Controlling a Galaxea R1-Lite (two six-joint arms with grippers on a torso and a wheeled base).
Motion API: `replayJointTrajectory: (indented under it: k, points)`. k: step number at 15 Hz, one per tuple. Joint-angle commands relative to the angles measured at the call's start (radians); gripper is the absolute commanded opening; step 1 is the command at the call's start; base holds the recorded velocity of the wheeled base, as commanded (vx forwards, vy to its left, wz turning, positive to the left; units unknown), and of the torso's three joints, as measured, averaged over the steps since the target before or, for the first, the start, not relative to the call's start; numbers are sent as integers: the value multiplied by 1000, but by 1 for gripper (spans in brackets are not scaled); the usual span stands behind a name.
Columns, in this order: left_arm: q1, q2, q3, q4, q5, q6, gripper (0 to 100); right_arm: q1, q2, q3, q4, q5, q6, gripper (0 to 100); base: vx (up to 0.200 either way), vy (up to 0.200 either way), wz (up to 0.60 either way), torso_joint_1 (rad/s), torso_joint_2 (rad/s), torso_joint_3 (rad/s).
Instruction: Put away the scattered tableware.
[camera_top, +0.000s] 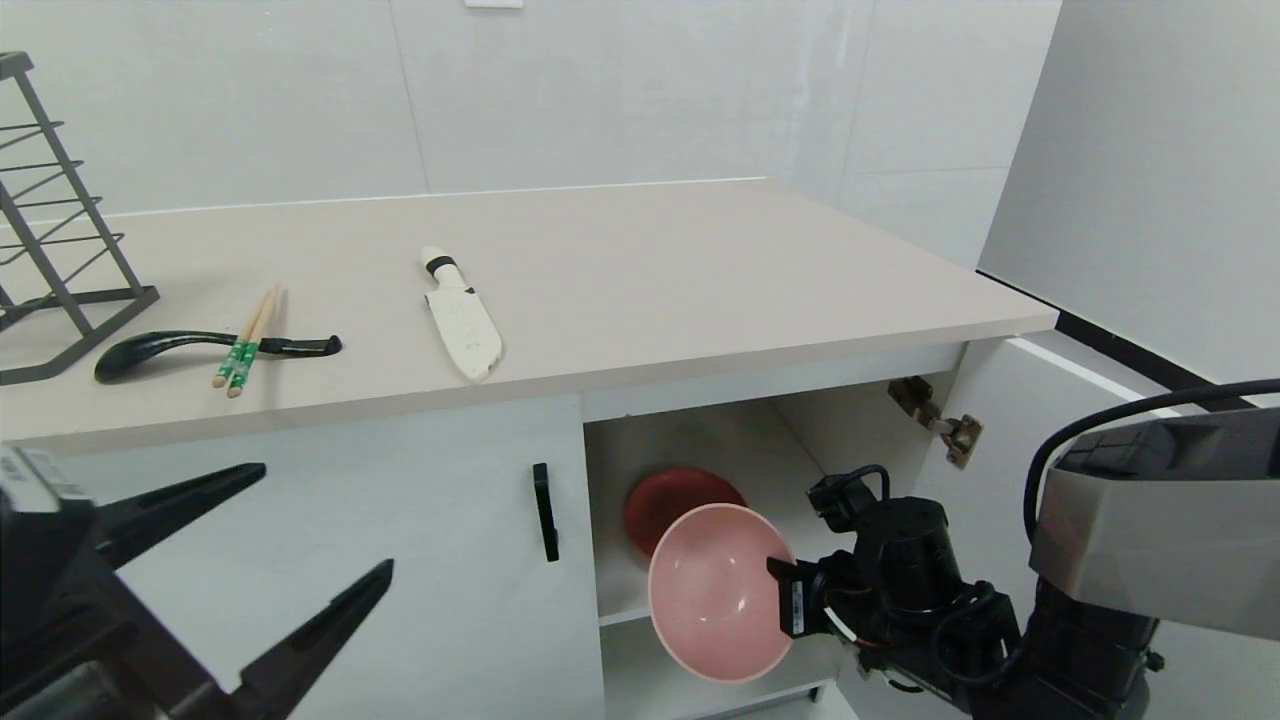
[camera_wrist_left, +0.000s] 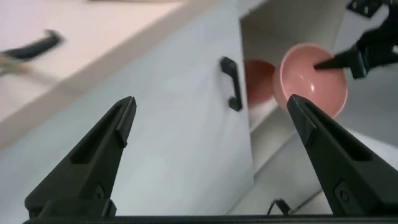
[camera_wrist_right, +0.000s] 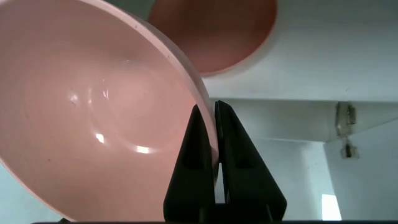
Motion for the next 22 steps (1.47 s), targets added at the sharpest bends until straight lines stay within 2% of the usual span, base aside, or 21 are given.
replayJointTrajectory:
  k: [1, 5, 6, 7, 9, 13, 14, 16, 20, 22]
  points:
    - [109, -186, 7, 10, 1, -2, 100, -18, 44, -37, -1, 4, -4, 0, 0, 0, 0, 0, 0, 0]
    - [290, -416, 58, 32, -4, -4, 100, -20, 64, -57, -1, 14, -4, 0, 0, 0, 0, 0, 0, 0]
    - [313, -449, 72, 40, -6, -5, 100, -20, 67, -57, -1, 14, -4, 0, 0, 0, 0, 0, 0, 0]
    - [374, -533, 113, 70, -10, -24, 100, -21, 70, -65, -1, 14, -6, 0, 0, 0, 0, 0, 0, 0]
    - [442, -617, 133, 93, -41, -28, 100, -21, 70, -69, -1, 14, -6, 0, 0, 0, 0, 0, 0, 0]
    - [563, -725, 138, 121, -55, -31, 100, -66, 90, -112, 1, 33, -8, 0, 0, 0, 0, 0, 0, 0]
    - [597, -760, 161, 136, -55, -30, 100, -75, 102, -120, 1, 33, -15, 0, 0, 0, 0, 0, 0, 0]
    - [662, -834, 222, 168, -93, -33, 100, -92, 131, -147, -2, 33, -34, 0, 0, 0, 0, 0, 0, 0]
    - [662, -834, 314, 132, -102, -39, 100, -110, 199, -287, -1, 33, -34, 0, 0, 0, 0, 0, 0, 0]
    - [662, -835, 323, 115, -110, -39, 100, -112, 228, -335, -1, 35, -35, 0, 0, 0, 0, 0, 0, 0]
